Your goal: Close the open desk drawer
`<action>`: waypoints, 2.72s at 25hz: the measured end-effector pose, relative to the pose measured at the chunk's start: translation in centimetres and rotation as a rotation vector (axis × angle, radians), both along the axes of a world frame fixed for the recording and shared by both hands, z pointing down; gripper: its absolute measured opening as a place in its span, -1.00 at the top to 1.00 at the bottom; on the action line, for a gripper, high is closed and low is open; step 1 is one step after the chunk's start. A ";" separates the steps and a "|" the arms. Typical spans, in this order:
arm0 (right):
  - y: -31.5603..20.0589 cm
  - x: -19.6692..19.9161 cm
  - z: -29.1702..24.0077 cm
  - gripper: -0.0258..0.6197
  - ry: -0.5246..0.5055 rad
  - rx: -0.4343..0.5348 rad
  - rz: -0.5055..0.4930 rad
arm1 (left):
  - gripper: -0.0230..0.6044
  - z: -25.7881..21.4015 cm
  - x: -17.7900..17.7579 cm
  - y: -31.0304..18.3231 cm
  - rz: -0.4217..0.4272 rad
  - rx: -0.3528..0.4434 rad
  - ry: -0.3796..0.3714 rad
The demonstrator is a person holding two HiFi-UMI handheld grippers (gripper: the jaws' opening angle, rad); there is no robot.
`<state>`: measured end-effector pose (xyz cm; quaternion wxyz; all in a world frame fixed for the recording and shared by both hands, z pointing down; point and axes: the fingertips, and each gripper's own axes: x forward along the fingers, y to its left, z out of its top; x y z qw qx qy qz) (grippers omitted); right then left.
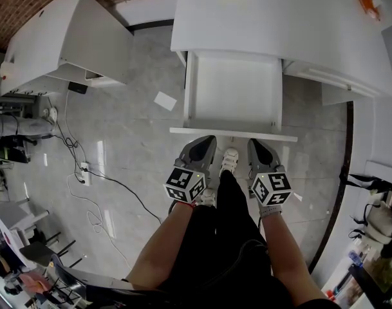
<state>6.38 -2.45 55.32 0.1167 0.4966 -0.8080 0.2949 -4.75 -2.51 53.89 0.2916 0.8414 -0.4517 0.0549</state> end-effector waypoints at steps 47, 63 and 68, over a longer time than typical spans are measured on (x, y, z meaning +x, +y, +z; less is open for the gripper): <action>-14.4 -0.1 0.0 0.92 -0.055 -0.032 0.009 | 0.92 0.3 -0.8 -14.5 -0.089 -0.027 -0.021; -18.6 0.3 0.1 0.92 -0.069 -0.026 0.042 | 0.92 0.4 -0.4 -18.6 -0.059 -0.031 -0.015; -19.6 0.5 0.2 0.92 -0.071 -0.030 0.052 | 0.92 0.5 -0.2 -19.7 -0.041 -0.034 -0.023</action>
